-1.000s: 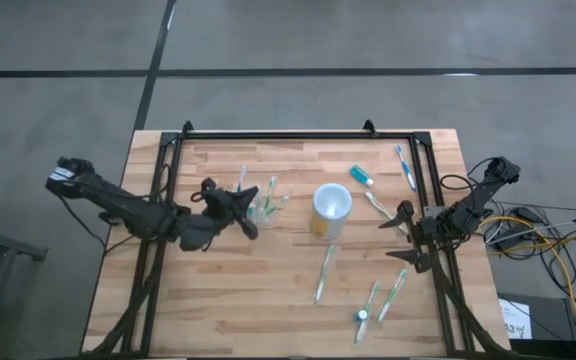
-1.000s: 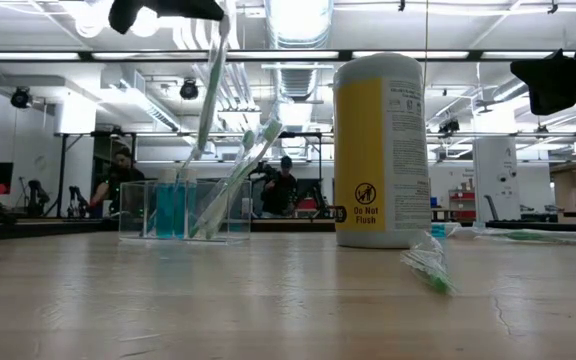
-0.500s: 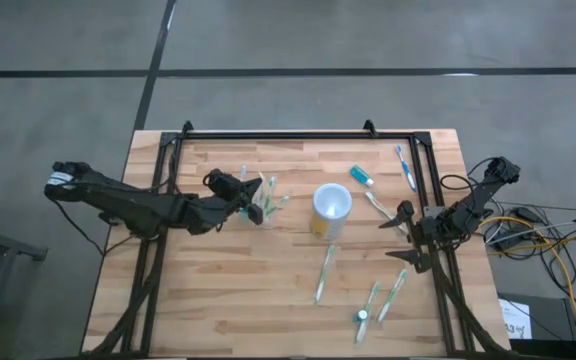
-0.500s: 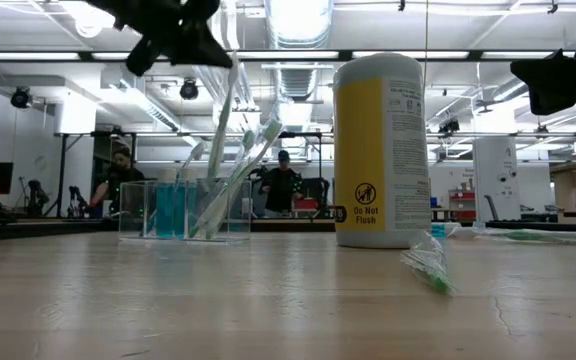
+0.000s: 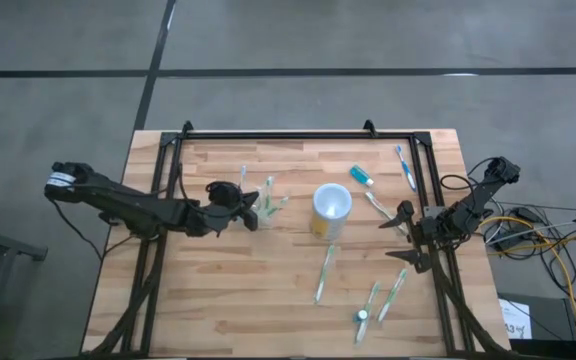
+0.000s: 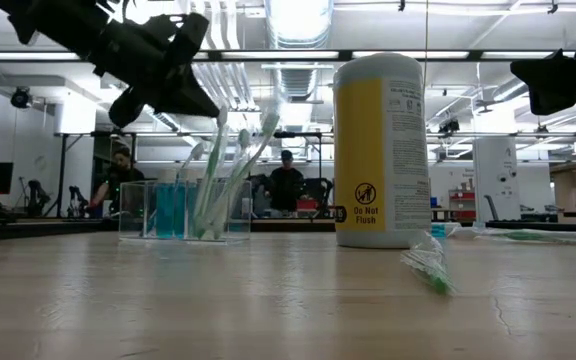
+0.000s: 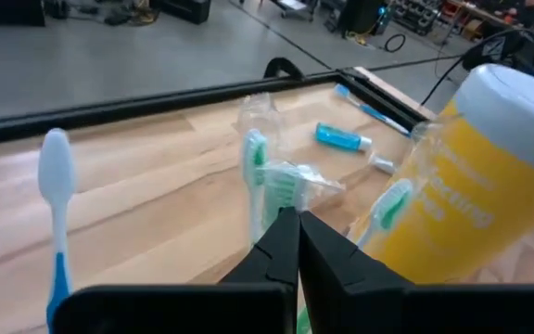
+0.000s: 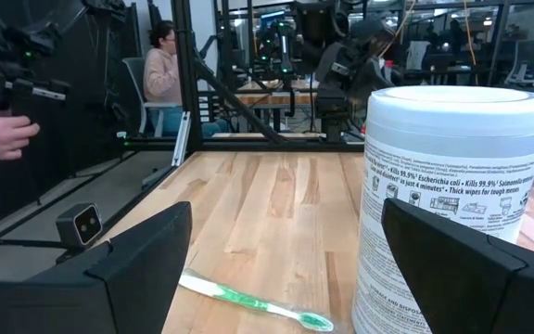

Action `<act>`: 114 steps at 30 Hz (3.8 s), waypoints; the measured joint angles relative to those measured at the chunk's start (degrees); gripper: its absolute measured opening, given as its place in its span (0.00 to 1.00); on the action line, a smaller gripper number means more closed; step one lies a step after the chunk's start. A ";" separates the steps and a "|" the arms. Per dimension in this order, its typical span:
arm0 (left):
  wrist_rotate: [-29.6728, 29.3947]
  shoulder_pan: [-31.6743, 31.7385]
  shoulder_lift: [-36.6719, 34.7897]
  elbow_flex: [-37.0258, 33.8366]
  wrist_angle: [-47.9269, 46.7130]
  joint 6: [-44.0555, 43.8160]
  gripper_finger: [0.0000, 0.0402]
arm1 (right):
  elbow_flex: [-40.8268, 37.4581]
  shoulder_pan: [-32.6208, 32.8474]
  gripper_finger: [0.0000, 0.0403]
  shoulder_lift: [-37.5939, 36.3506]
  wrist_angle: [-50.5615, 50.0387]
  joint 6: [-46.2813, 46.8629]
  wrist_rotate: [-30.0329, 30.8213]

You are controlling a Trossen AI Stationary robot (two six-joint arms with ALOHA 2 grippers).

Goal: Pick & Place toothbrushing station
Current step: Put the green toothbrush into the right section of the transparent organizer, then move the transparent organizer to the center of the table

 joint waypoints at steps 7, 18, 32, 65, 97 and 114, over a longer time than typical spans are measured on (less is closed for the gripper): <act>1.78 -0.06 0.00 -0.73 -0.18 -1.76 0.02 | 0.00 0.00 0.86 0.00 -0.01 0.00 -0.01; 2.92 -0.04 -0.04 -0.25 0.13 -1.06 0.04 | -0.01 0.01 0.86 0.00 -0.01 0.00 0.00; 10.62 -0.97 -0.90 6.01 0.03 5.92 0.29 | -0.01 0.02 0.86 0.00 -0.01 0.00 0.00; 26.37 -14.52 -0.64 10.11 9.42 18.64 0.30 | -0.01 0.00 0.87 -0.02 -0.01 0.00 -0.01; 0.93 -15.85 -12.15 9.78 -32.91 -20.02 0.30 | 0.01 0.00 0.86 -0.02 -0.01 0.00 0.00; 8.66 -3.90 -12.13 9.78 -45.52 -41.32 0.30 | -0.01 0.00 0.86 -0.02 -0.01 0.00 0.00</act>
